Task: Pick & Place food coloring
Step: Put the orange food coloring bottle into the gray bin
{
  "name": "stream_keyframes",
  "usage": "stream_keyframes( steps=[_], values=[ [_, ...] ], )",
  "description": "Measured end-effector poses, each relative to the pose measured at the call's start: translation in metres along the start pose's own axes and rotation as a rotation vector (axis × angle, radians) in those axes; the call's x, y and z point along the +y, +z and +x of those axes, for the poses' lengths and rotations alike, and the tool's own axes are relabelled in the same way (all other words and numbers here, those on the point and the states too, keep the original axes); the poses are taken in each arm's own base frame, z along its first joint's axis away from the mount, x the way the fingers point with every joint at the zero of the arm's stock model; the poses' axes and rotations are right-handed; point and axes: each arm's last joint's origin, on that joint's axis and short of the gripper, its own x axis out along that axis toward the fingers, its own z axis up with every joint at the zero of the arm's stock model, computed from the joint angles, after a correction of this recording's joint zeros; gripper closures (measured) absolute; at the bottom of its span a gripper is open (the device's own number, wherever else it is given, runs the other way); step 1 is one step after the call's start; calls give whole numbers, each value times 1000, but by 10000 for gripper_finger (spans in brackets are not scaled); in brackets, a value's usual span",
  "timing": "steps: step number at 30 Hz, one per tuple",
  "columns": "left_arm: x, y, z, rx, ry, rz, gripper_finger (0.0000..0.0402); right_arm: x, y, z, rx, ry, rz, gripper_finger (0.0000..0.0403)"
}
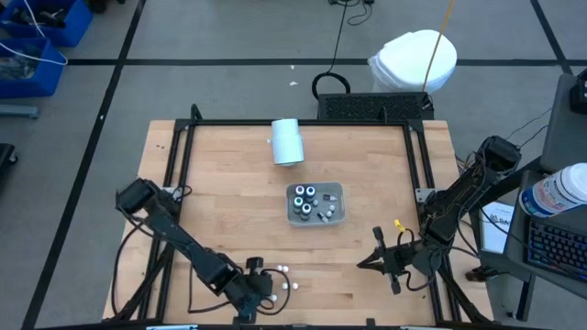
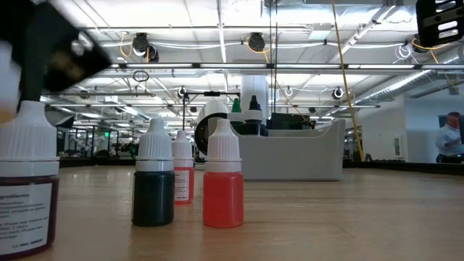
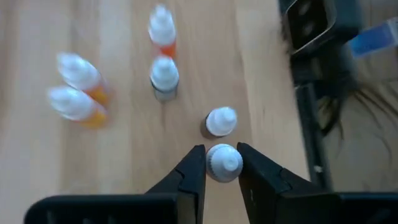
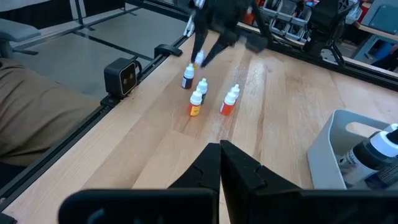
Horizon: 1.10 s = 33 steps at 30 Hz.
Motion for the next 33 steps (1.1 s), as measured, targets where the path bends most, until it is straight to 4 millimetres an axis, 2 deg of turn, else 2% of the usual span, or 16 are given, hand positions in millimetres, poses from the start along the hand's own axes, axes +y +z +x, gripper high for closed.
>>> stream_keyframes(
  steps=[5,10,14,21,24,28,33],
  values=[
    [-9,31,-45,-44,69,65,327,0,0,0,-3,-1,-2,401],
    [-10,75,-89,-185,188,132,318,0,1,0,-7,0,-7,401],
    [-8,97,-103,-263,220,173,317,0,1,0,-7,0,-9,401],
    [-3,106,-107,-288,261,203,315,0,1,0,-6,3,-18,401],
    [18,133,-119,-332,261,122,315,0,1,0,-6,3,-29,401],
    [67,174,-128,-345,236,68,315,0,1,0,-6,3,-40,401],
    [129,214,-115,-292,209,74,315,0,0,0,3,3,-51,401]
  ],
)
